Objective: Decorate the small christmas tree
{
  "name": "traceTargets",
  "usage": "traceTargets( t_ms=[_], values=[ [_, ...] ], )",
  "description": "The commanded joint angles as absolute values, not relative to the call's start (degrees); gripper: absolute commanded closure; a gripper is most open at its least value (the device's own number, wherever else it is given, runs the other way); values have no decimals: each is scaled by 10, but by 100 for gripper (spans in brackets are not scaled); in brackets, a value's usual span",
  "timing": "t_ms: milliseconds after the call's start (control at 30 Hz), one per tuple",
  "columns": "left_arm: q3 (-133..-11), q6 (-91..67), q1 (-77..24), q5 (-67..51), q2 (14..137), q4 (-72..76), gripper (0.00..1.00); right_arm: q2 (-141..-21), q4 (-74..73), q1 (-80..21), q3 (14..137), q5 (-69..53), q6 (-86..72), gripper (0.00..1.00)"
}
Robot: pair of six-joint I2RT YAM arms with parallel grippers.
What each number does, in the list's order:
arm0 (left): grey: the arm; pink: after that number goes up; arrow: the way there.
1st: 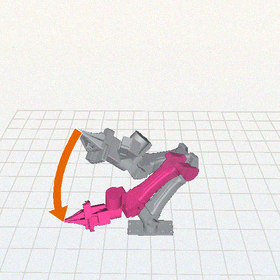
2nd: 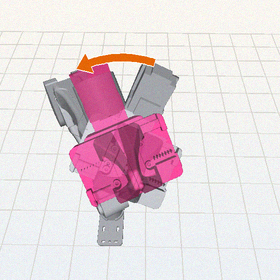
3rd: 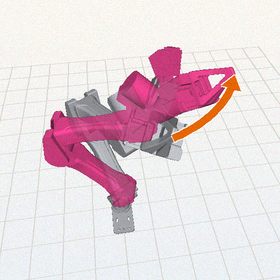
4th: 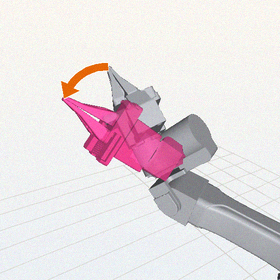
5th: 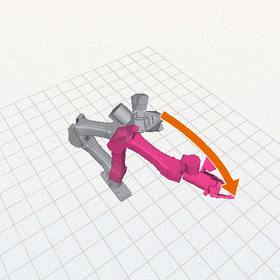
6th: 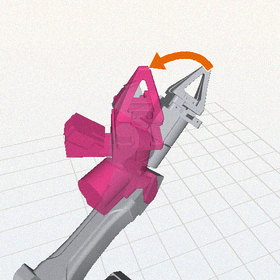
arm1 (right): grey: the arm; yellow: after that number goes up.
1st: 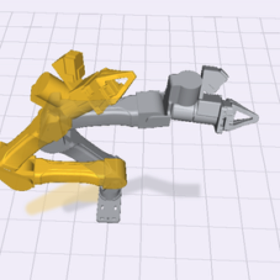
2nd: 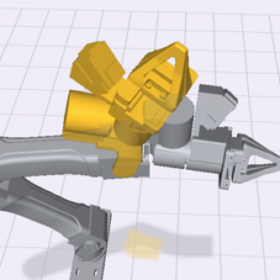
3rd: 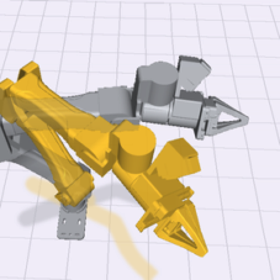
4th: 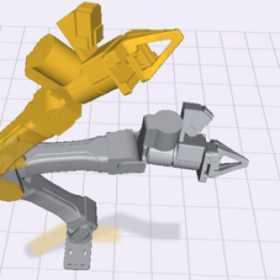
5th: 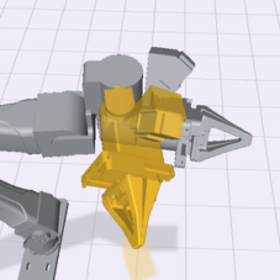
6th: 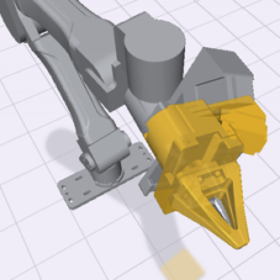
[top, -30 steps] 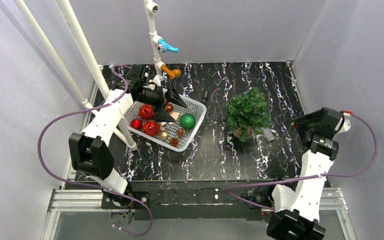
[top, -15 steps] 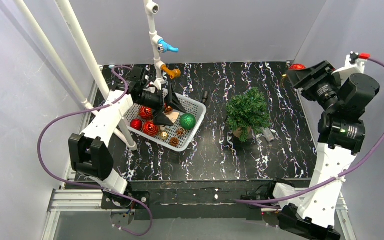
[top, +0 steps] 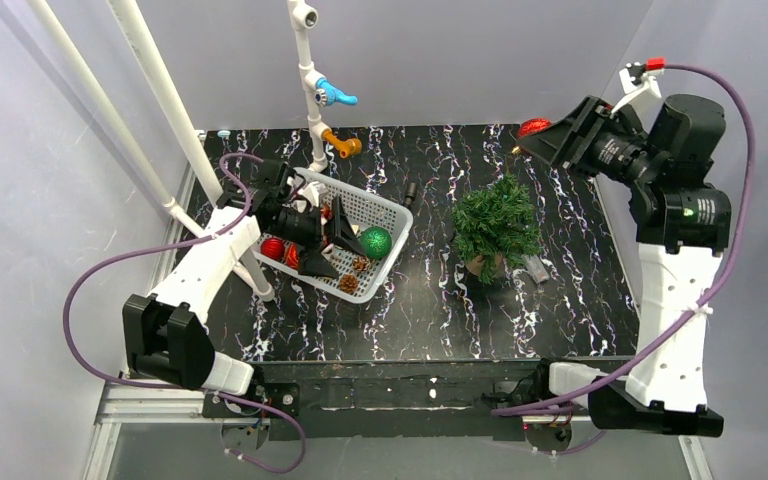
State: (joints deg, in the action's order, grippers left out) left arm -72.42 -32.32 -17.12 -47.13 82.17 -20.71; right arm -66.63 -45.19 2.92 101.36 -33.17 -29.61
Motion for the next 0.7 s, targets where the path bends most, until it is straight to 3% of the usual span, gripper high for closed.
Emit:
traceTargets(
  t_ms=[0, 667],
  values=[
    [-686, -314, -174, -471, 799, -235, 2, -694, -503, 12, 1047, -329, -244, 74],
    [-692, -322, -177, -458, 825, -218, 2, -817, -587, -48, 1077, -205, -190, 73]
  ],
)
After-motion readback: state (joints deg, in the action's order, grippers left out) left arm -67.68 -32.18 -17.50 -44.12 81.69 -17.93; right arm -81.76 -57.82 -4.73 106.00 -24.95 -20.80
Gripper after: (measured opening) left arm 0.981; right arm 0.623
